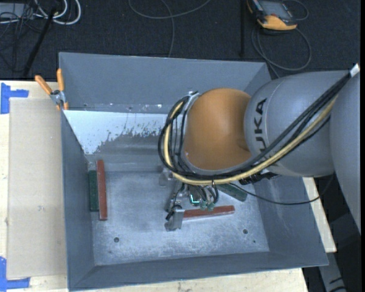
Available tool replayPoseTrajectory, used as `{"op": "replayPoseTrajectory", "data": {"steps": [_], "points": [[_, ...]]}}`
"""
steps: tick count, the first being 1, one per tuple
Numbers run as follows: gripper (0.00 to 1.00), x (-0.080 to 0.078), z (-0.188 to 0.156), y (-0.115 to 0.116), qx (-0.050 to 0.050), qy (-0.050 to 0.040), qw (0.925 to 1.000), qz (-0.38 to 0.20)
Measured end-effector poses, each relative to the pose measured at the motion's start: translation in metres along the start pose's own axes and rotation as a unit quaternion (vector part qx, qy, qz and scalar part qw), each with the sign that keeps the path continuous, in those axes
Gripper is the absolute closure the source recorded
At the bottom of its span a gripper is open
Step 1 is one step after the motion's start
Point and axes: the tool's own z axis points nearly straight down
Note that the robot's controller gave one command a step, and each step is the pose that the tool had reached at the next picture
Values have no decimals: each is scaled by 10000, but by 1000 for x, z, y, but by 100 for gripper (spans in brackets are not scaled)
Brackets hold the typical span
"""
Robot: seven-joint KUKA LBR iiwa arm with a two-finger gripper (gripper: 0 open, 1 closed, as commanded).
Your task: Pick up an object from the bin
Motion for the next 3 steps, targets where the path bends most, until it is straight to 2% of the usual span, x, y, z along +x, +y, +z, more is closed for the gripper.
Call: {"op": "replayPoseTrajectory", "data": {"steps": [1, 2, 3], "points": [[0, -1, 90, -80, 1, -50, 9894, -1450], [0, -82, 88, -97, 10, -81, 9825, -1863], [0, -77, 89, -50, 4, -56, 9322, -3619]]}}
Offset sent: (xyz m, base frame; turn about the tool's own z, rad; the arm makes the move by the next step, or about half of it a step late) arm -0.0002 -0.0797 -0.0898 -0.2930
